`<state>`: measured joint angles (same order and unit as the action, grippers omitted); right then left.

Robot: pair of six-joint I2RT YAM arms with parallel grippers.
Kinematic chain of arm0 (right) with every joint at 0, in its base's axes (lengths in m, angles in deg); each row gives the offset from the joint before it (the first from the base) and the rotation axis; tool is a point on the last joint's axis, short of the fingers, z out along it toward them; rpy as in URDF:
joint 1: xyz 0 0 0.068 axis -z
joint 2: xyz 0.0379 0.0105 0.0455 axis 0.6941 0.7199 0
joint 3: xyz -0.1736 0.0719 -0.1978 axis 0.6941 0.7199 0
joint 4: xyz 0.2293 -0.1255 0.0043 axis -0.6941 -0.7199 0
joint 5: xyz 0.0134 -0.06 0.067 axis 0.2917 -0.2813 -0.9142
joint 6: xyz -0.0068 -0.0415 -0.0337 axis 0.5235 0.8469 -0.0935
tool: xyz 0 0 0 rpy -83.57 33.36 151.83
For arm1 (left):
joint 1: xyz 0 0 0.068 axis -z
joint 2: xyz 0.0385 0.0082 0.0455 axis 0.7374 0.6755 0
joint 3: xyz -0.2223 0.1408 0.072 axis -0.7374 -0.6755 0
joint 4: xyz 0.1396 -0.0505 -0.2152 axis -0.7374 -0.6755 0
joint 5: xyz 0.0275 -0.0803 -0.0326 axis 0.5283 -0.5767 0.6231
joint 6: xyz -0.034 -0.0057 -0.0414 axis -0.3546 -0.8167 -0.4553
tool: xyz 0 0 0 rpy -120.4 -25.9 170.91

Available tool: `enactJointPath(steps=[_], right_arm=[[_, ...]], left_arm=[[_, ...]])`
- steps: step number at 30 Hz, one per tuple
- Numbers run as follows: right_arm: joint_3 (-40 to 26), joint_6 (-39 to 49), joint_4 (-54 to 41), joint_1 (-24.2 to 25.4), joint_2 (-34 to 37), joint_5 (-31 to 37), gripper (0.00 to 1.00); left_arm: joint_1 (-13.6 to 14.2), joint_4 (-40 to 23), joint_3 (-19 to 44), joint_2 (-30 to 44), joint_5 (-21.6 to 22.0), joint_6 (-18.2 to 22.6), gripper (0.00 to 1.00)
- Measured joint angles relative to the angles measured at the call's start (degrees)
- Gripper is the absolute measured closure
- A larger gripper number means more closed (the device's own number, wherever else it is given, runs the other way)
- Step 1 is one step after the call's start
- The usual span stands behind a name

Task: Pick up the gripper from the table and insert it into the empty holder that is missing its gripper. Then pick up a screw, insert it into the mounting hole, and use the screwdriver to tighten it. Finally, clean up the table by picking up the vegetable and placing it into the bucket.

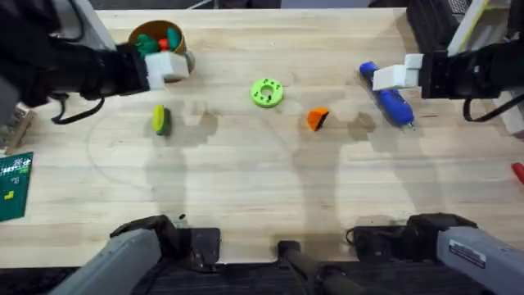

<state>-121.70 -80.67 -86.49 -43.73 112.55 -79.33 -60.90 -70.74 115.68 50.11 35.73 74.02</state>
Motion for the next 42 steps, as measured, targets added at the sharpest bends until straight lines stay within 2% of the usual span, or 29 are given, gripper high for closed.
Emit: enactJointPath(steps=[3, 7, 11, 15, 18, 22, 25, 29, 32, 35, 39, 42], right_arm=[[0.00, 0.00, 0.00, 0.00, 0.00, 0.00, 0.008], [0.00, 0.00, 0.00, 0.00, 0.00, 0.00, 0.008], [0.00, 0.00, 0.00, 0.00, 0.00, 0.00, 0.008], [0.00, 0.00, 0.00, 0.00, 0.00, 0.00, 0.007], [0.00, 0.00, 0.00, 0.00, 0.00, 0.00, 0.008], [0.00, 0.00, 0.00, 0.00, 0.00, 0.00, 0.007], [0.00, 0.00, 0.00, 0.00, 0.00, 0.00, 0.010], [0.00, 0.00, 0.00, 0.00, 0.00, 0.00, 0.008], [0.00, 0.00, 0.00, 0.00, 0.00, 0.00, 0.008], [0.00, 0.00, 0.00, 0.00, 0.00, 0.00, 0.008], [0.00, 0.00, 0.00, 0.00, 0.00, 0.00, 0.008], [0.00, 0.00, 0.00, 0.00, 0.00, 0.00, 0.008]], left_arm=[[0.00, 0.14, 0.00, -4.79, -5.59, -1.73, 0.015], [0.00, -0.51, 0.00, -9.45, -9.64, -6.25, 0.015], [0.00, -0.47, 0.00, -10.87, -11.22, -10.28, 0.015], [0.02, 1.15, 0.00, -10.81, -11.33, -11.97, 0.015], [0.49, 8.04, -1.93, -11.25, -11.15, -12.32, 0.015], [2.44, 22.53, -12.27, -16.22, -11.06, -12.28, 0.015], [3.90, 33.34, -23.44, -23.39, -11.09, -12.32, 0.015], [4.78, 43.43, -36.47, -34.11, -11.11, -12.31, 0.015], [4.81, 46.82, -44.12, -42.84, -11.11, -12.33, 0.015], [4.81, 47.23, -49.59, -51.06, -11.15, -12.34, 0.015], [4.81, 47.53, -55.24, -60.32, -12.05, -12.29, 0.015], [4.81, 46.96, -57.98, -64.48, -13.90, -11.78, 0.015]])
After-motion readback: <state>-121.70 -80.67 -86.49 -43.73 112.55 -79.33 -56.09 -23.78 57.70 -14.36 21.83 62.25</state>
